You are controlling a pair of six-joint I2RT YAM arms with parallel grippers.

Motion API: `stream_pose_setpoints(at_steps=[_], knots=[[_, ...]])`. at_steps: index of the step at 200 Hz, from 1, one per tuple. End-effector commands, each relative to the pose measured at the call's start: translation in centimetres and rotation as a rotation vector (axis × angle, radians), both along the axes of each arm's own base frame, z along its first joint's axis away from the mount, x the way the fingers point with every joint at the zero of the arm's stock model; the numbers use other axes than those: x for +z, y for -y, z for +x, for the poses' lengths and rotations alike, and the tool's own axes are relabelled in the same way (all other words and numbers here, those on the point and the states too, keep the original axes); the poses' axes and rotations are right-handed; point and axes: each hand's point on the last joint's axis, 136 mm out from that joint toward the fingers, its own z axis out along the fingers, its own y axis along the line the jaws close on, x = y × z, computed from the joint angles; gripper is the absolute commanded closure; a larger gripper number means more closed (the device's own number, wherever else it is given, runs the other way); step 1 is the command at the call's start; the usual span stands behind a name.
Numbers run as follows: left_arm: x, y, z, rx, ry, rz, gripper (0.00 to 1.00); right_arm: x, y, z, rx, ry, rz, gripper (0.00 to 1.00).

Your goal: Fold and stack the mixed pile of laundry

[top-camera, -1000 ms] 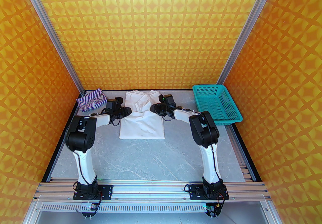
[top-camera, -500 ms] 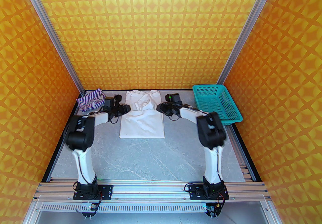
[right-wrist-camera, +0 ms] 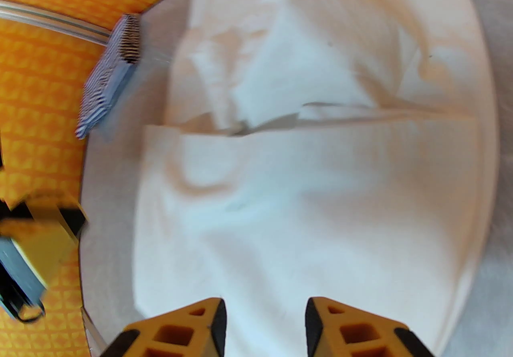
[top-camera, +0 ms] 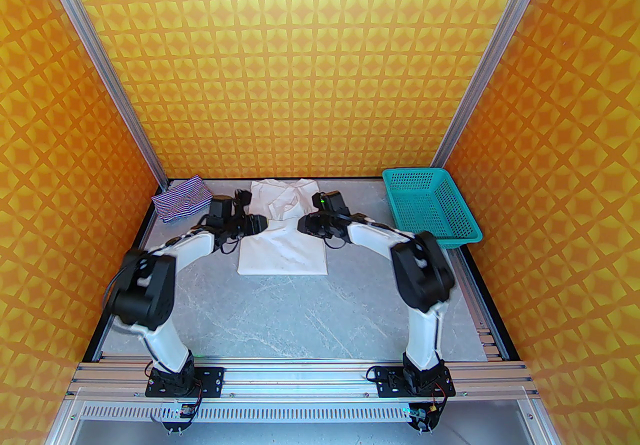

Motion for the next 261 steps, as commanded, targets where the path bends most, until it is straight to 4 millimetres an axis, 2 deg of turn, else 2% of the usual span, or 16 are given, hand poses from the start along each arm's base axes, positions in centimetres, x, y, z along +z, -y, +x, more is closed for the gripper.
stream_pose_setpoints(at_steps=[1, 24, 59, 76, 98, 118, 130, 144, 155, 160, 165, 190, 203, 222, 237, 261], knots=[[-0.9, 0.8, 1.6, -0.035, 0.003, -0.001, 0.71, -1.8, 0.5, 2.0, -0.028, -0.016, -0.053, 0.65], [-3.0, 1.1, 3.0, -0.03, -0.019, -0.006, 0.72, -4.0, 1.3, 3.1, -0.068, -0.062, -0.087, 0.69], [-5.3, 0.8, 4.5, 0.01, -0.061, -0.021, 0.72, -7.2, 6.1, 2.9, -0.207, -0.155, -0.18, 0.74], [-6.2, 0.5, 4.8, 0.025, -0.076, -0.021, 0.72, -8.2, 8.3, 2.5, -0.26, -0.192, -0.194, 0.75], [-5.8, 0.5, 4.6, 0.019, -0.067, -0.018, 0.72, -7.8, 9.0, 2.2, -0.252, -0.199, -0.172, 0.74], [-3.2, 0.4, 3.8, 0.011, -0.027, -0.019, 0.66, -5.1, 8.5, 2.0, -0.222, -0.159, -0.134, 0.72], [-0.9, 0.2, 2.8, 0.008, -0.003, -0.02, 0.61, -2.4, 8.3, 1.5, -0.215, -0.122, -0.102, 0.69], [1.7, -0.3, 1.1, 0.022, 0.021, -0.015, 0.56, 0.5, 8.5, -0.1, -0.216, -0.082, -0.056, 0.65], [3.0, -1.0, -0.8, 0.056, 0.021, -0.002, 0.54, 1.3, 8.9, -2.3, -0.216, -0.079, -0.029, 0.62], [3.1, -1.5, -1.8, 0.076, 0.008, 0.007, 0.52, 1.8, 9.0, -3.0, -0.215, -0.07, -0.017, 0.6], [3.2, -2.0, -2.7, 0.099, -0.004, 0.023, 0.51, 1.6, 9.4, -4.4, -0.215, -0.079, -0.016, 0.58], [1.2, -4.7, -8.0, 0.176, -0.099, 0.112, 0.42, 0.8, 10.9, -9.3, -0.228, -0.111, -0.003, 0.48], [0.4, -5.3, -10.1, 0.189, -0.134, 0.119, 0.39, 0.0, 11.1, -11.4, -0.231, -0.142, 0.032, 0.44], [-0.8, -5.4, -12.5, 0.188, -0.183, 0.091, 0.36, -1.4, 10.8, -13.9, -0.217, -0.21, 0.078, 0.43], [-1.6, -5.4, -13.7, 0.201, -0.214, 0.065, 0.35, -2.2, 11.0, -15.2, -0.221, -0.241, 0.092, 0.44], [-2.9, -5.0, -14.4, 0.211, -0.249, 0.009, 0.33, -3.0, 11.3, -15.4, -0.243, -0.263, 0.115, 0.46]])
